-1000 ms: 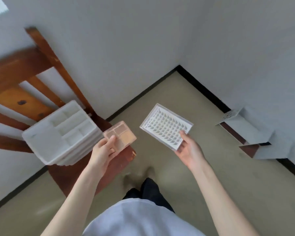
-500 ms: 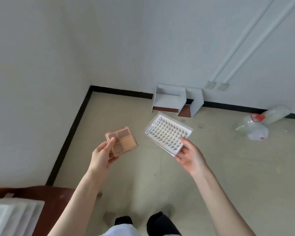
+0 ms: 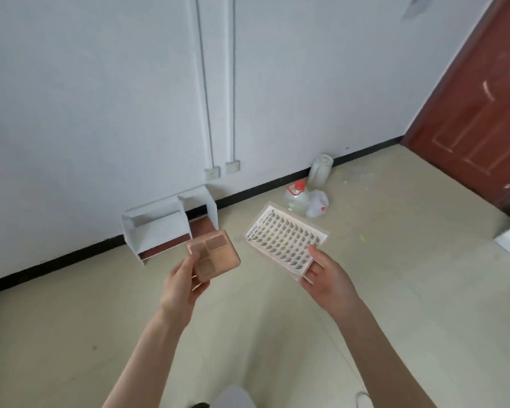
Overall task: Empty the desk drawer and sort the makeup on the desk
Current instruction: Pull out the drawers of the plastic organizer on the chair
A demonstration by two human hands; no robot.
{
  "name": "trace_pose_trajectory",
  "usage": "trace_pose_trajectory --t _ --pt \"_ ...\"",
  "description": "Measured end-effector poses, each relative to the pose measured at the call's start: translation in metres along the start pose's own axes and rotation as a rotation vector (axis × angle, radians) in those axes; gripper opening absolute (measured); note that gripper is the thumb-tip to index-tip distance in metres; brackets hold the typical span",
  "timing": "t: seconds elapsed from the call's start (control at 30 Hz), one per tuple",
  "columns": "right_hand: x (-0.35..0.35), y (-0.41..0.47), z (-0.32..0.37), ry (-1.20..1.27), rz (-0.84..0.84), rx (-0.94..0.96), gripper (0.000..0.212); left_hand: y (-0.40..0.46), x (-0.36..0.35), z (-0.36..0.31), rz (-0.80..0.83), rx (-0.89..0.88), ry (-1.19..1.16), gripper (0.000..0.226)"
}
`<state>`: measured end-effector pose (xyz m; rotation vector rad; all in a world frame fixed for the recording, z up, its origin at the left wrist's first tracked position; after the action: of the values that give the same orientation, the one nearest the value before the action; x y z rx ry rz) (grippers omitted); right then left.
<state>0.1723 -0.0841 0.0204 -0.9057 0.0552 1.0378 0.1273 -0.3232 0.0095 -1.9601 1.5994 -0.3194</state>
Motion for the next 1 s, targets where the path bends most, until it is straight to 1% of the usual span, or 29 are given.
trace_pose_trajectory --t 0.1,0.23,0.3,0.5,0.57,0.63,0.73,0.93,1.0 --pt "0.048 -0.002 0.041 0.115 -0.078 0.075 0.013 0.009 -0.083 -0.004 0.158 -0.01 0.105 0.01" --pt "0.109 -0.003 0.089 0.323 -0.204 0.17 0.016 0.017 -0.188 -0.003 0.325 -0.006 0.214 0.008" --pt "0.137 0.0 0.113 0.389 -0.256 0.213 0.015 0.021 -0.237 0.003 0.394 0.011 0.249 0.012" --pt "0.213 0.037 0.198 0.489 -0.381 0.294 0.013 0.042 -0.38 0.034 0.52 0.108 0.308 0.011" --pt "0.235 0.051 0.237 0.508 -0.413 0.316 0.011 0.053 -0.432 0.035 0.552 0.116 0.327 0.011" --pt "0.259 0.061 0.276 0.532 -0.456 0.343 0.01 0.062 -0.488 0.034 0.566 0.118 0.352 0.006" --pt "0.3 0.064 0.325 0.582 -0.508 0.41 0.01 0.063 -0.572 0.038 0.618 0.114 0.407 0.006" --pt "0.391 0.061 0.384 0.711 -0.607 0.492 0.01 0.038 -0.709 0.085 0.801 0.146 0.579 0.008" --pt "0.424 0.066 0.401 0.727 -0.64 0.492 0.011 0.03 -0.751 0.106 0.83 0.162 0.622 0.009"
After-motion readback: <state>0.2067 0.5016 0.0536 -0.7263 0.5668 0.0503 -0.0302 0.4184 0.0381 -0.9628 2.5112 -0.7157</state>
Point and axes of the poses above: each hand's wrist, its own y-axis towards the middle knuckle, its own x-axis out of the back of the hand, z = x × y, the point moved 2 cm from there along y, towards the middle knuckle, and after that the axes turned 2 degrees about -z, right-handed, at the moved point
